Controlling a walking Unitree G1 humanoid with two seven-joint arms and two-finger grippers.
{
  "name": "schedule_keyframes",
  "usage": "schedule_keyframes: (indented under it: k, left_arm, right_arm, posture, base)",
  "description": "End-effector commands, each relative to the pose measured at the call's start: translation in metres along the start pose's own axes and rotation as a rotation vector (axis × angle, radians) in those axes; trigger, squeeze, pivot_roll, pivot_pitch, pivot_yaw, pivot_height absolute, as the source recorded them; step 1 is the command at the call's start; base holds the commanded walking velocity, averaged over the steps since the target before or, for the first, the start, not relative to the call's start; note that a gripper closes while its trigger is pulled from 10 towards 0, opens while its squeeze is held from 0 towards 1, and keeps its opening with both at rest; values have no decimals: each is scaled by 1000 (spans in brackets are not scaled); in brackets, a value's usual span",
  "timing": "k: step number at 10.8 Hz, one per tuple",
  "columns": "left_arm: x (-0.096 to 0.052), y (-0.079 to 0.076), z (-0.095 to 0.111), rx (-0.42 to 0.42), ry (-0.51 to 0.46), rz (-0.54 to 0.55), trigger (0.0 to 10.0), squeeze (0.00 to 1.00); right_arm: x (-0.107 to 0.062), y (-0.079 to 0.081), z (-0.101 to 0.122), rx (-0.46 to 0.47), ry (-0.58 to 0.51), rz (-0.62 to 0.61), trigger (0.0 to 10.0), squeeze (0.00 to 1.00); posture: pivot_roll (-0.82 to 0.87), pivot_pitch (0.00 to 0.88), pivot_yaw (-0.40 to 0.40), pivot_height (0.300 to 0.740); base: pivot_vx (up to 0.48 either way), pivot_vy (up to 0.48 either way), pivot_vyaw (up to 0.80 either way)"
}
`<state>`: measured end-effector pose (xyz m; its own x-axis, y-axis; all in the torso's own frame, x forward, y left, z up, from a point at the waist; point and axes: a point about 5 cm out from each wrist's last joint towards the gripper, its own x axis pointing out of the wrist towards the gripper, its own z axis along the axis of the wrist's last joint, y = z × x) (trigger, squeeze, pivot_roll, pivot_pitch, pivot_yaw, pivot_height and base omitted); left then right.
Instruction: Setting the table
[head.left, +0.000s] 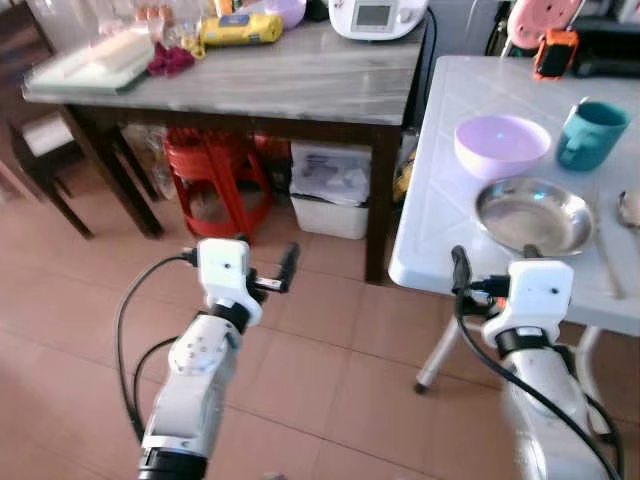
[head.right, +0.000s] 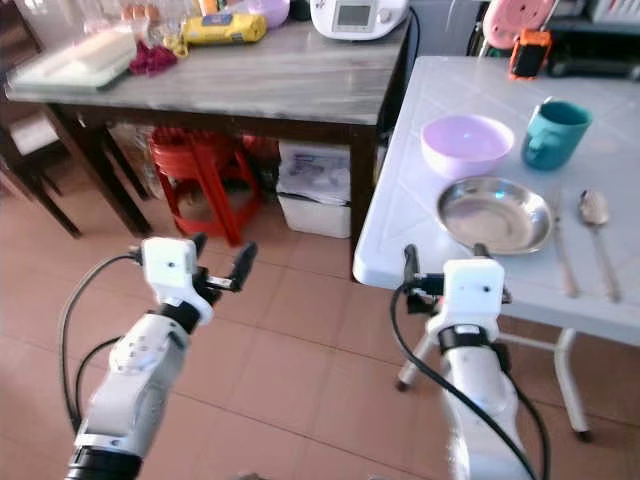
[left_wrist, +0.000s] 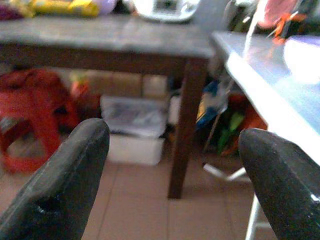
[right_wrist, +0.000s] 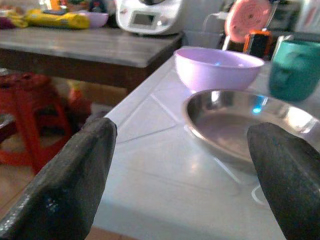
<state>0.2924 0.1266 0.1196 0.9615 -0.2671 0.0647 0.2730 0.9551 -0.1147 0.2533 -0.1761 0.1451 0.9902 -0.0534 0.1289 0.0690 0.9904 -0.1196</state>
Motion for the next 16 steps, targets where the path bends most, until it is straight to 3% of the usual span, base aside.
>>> schedule_keyframes:
  k: [1,3,9,16]
  left_arm:
    - [-1,5,0,18,7,9,10000,0]
    - [-2,4,0,20,8,6,10000,0]
    - [-3,-2,0,-3,-12,-42,10000,0]
    - [-1,-6,2,-49,-34,-69,10000,0]
  right_arm:
    - [1,3,2,3,-11,12,10000,0]
    - [0,4,1,2,-10,12,10000,0]
    - [-2,5,2,10,-13,11,10000,0]
    - [-4,1,5,-13,-24,9,10000,0]
  posture:
    - [-92,115,113,740]
    - [-91,116,120,740]
    - [-98,121,124,740]
    - [-111,122,114,740]
  base:
    - [0,-319,0]
    - [0,-334,0]
    - [0,0,0]
    - [0,0,-679]
